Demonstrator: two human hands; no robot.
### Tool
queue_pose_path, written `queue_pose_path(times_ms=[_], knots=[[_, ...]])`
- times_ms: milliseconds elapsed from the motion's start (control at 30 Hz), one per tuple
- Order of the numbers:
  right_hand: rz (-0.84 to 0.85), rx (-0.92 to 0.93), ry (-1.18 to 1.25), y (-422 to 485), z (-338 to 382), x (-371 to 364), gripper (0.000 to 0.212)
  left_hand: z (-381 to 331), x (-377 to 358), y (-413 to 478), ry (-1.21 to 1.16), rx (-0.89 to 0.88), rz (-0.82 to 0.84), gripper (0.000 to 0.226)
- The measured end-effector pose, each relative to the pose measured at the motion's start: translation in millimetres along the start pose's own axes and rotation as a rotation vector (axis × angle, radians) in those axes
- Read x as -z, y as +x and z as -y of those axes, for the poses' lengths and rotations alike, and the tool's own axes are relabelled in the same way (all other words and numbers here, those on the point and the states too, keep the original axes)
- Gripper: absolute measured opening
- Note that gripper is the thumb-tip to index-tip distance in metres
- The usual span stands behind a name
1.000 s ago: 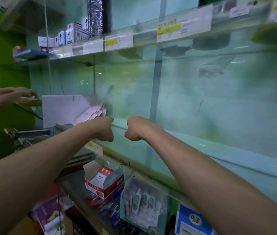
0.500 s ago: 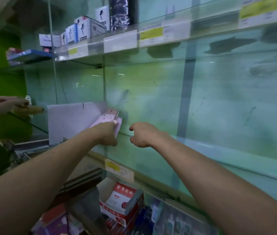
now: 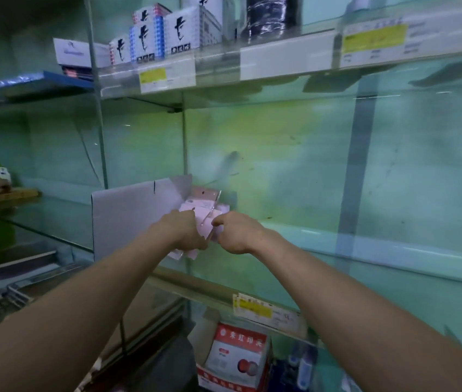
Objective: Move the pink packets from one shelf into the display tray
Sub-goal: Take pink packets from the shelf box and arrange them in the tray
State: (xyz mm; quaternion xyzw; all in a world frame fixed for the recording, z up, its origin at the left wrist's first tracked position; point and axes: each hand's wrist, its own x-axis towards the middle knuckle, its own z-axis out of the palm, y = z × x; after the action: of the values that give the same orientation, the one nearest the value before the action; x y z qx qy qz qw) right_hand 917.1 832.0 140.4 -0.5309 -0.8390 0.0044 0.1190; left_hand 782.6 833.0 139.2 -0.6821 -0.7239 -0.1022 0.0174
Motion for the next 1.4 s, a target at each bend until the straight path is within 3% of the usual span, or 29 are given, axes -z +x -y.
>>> queue_pose_path(times_ms=[100, 367, 600, 767, 1067, 1233, 1400], knots=[[0.017, -0.035, 0.011, 13, 8, -8, 0.033, 7, -4, 3, -0.04, -0.013, 0.023, 0.064], [0.057, -0.118, 0.105, 24, 23, -10, 0.039, 24, -10, 18, -0.186, -0.055, 0.097, 0.074], [-0.009, -0.203, 0.407, 27, 31, -10, 0.018, 32, -8, 24, -0.149, -0.07, 0.029, 0.056], [-0.199, -0.269, 0.561, 32, 36, -11, 0.011, 22, -8, 23, -0.169, -0.046, 0.022, 0.057], [-0.087, -0.342, 0.711, 34, 38, -18, 0.014, 23, -12, 20, -0.044, -0.071, -0.086, 0.037], [-0.115, -0.378, 0.81, 24, 31, -15, 0.017, 23, -7, 15, -0.017, -0.064, -0.12, 0.044], [-0.079, -0.373, 0.932, 10, 36, -8, 0.02, 13, -2, 3, 0.013, -0.065, -0.312, 0.029]])
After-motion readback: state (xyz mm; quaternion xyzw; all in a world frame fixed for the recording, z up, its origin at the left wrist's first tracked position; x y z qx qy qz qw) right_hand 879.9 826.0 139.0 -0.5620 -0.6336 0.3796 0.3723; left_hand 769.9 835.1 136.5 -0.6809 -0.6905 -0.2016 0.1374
